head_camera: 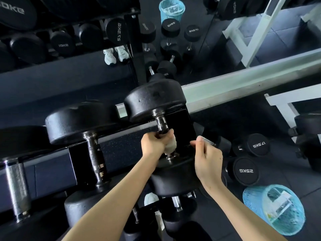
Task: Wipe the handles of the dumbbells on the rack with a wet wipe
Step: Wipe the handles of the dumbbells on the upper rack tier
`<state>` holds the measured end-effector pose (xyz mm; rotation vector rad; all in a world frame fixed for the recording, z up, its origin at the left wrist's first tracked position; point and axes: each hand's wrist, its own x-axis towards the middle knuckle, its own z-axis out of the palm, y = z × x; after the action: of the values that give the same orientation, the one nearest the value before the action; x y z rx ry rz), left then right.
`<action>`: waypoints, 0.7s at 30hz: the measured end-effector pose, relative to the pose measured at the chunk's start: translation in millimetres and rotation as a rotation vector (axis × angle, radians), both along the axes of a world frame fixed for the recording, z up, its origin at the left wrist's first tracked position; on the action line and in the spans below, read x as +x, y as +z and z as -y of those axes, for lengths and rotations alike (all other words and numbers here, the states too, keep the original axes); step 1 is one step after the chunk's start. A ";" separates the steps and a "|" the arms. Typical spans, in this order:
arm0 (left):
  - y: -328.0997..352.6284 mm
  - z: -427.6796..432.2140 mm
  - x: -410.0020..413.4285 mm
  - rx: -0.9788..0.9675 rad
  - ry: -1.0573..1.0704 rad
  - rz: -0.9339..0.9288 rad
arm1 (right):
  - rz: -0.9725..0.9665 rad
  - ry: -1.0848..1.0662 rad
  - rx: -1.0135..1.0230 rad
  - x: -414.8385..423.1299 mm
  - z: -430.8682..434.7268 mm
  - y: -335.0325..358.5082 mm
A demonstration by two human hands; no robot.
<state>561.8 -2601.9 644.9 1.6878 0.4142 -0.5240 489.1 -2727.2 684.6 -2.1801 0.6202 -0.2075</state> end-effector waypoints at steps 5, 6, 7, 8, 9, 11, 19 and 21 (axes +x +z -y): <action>-3.0 -4.6 -0.1 -0.289 0.126 -0.028 | -0.008 0.002 0.023 0.4 0.4 0.3; -2.8 -4.6 0.1 -0.319 0.126 -0.034 | -0.003 0.002 0.024 0.6 0.1 0.7; -5.2 -4.9 0.8 -0.332 0.128 -0.037 | 0.001 0.001 0.024 0.8 -0.1 0.9; -5.1 -4.4 1.1 -0.332 0.132 -0.043 | 0.004 0.002 0.023 0.9 -0.2 1.4; -5.3 -2.7 1.1 -0.329 0.153 -0.056 | 0.007 0.004 0.022 0.8 -0.2 1.6; -5.0 -0.4 1.1 -0.275 0.215 -0.077 | 0.018 0.007 0.014 0.7 -0.3 2.3; 7.2 -5.9 4.6 0.523 -0.019 -0.029 | 0.047 0.030 -0.029 -0.1 1.2 -0.9; 10.6 -1.6 3.8 0.449 0.024 -0.021 | 0.058 0.040 -0.038 -0.1 1.7 -2.0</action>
<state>565.6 -2600.3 655.4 2.1055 0.5990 -0.4530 489.0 -2728.9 682.6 -2.2128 0.5437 -0.2622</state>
